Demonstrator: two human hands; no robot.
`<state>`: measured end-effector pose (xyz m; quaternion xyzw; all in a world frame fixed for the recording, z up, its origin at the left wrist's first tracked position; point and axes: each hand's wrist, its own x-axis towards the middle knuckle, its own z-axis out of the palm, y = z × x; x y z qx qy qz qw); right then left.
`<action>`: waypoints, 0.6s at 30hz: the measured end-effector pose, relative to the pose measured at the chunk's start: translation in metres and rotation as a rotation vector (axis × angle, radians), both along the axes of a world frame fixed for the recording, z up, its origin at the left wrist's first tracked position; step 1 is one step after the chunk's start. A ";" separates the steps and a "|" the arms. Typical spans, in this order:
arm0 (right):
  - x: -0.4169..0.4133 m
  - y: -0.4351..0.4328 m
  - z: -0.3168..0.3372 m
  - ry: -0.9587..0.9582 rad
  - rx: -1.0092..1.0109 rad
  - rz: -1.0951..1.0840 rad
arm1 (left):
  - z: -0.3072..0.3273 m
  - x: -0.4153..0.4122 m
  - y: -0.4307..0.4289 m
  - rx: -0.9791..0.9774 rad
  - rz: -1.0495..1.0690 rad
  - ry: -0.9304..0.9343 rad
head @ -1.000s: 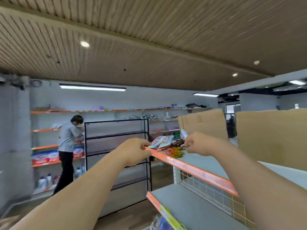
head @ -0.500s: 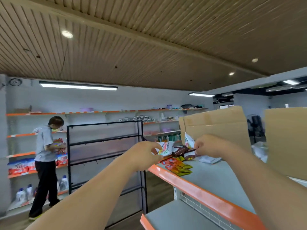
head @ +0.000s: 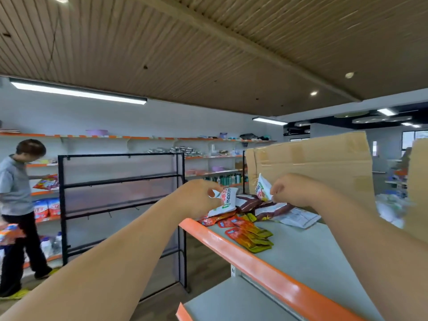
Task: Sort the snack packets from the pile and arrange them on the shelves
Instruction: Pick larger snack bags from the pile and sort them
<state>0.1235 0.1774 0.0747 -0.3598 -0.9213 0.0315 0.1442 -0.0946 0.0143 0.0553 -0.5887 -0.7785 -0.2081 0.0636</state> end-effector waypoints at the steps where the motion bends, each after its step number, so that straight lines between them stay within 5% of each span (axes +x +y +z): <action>1: -0.006 0.004 0.000 -0.014 -0.003 -0.008 | -0.001 -0.009 0.007 0.001 -0.004 0.006; 12: -0.113 0.030 0.012 0.104 -0.064 -0.014 | -0.008 -0.137 0.102 0.004 -0.140 -0.039; 18: -0.191 0.055 0.000 -0.028 -0.080 -0.214 | -0.028 -0.199 0.155 -0.317 -0.206 0.016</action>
